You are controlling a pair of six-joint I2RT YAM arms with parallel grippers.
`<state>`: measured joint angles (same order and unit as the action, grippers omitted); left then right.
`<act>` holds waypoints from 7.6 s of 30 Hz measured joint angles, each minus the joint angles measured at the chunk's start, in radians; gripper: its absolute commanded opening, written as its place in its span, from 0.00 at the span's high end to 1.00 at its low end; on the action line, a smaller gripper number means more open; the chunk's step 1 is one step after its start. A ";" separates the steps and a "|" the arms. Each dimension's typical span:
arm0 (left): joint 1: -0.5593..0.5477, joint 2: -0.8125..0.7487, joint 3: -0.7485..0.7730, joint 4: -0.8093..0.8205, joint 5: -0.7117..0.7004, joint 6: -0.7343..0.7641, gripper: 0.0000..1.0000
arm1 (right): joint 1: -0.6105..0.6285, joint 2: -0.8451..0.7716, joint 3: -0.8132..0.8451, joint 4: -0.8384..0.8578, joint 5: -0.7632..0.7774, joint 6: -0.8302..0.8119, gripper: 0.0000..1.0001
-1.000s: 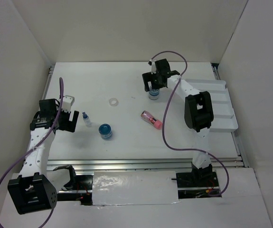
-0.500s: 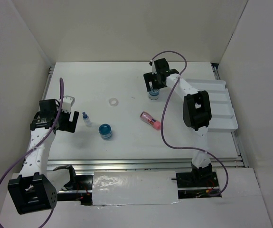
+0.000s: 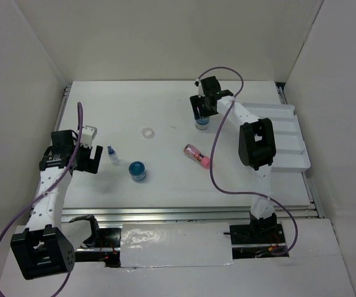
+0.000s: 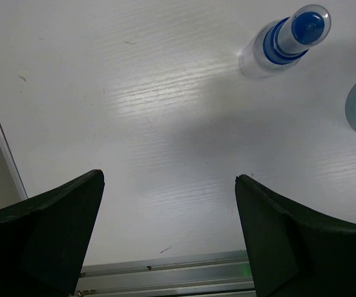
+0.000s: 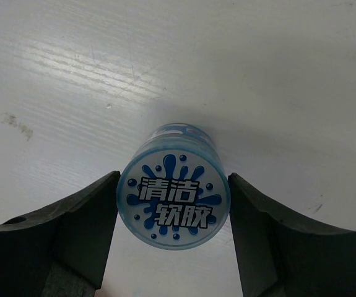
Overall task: Sort the stationery into containers
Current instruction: Pick up the stationery from the center of the board, then place the stationery in the storage box, then pick up the stationery from the center of the board, then place the stationery at the center of the board.
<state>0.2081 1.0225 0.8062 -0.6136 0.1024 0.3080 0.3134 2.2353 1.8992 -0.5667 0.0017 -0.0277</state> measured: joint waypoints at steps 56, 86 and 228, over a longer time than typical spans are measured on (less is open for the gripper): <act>0.013 -0.016 -0.017 -0.010 0.004 0.014 0.01 | -0.426 0.058 0.203 -0.076 -0.016 -0.043 0.51; 0.014 -0.028 -0.017 -0.031 0.016 0.035 0.01 | -0.424 0.097 0.245 -0.073 -0.009 -0.059 0.64; -0.345 0.252 0.481 0.116 0.678 -0.359 1.00 | -0.455 -0.765 -0.323 -0.221 -0.985 -0.049 0.10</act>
<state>-0.1368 1.2747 1.2873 -0.4976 0.7803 -0.0509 -0.1417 1.4700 1.5757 -0.7876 -0.9833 -0.0769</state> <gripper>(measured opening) 0.771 0.887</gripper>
